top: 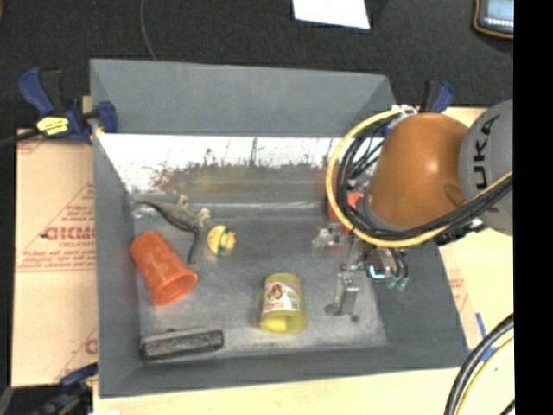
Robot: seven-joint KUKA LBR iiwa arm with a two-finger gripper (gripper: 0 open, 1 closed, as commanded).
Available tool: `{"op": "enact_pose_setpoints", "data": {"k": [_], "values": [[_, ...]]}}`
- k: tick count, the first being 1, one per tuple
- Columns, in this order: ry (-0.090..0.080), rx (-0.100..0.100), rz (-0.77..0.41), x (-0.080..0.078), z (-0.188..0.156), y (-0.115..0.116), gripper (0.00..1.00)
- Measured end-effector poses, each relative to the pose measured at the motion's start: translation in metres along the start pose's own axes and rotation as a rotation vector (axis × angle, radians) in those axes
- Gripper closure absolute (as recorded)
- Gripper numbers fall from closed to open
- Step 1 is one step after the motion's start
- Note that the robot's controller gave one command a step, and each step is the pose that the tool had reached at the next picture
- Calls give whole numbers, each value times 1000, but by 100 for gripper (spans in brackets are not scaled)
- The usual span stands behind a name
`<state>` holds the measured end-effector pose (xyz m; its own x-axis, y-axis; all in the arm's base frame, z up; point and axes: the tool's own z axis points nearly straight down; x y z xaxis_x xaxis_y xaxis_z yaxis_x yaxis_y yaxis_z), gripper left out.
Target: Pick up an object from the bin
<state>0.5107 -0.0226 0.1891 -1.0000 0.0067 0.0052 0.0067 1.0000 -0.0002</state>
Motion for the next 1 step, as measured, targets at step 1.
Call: {"op": "enact_pose_setpoints", "data": {"k": [1], "values": [[-8, 1, -1, -2, -4, 0, 0]]}}
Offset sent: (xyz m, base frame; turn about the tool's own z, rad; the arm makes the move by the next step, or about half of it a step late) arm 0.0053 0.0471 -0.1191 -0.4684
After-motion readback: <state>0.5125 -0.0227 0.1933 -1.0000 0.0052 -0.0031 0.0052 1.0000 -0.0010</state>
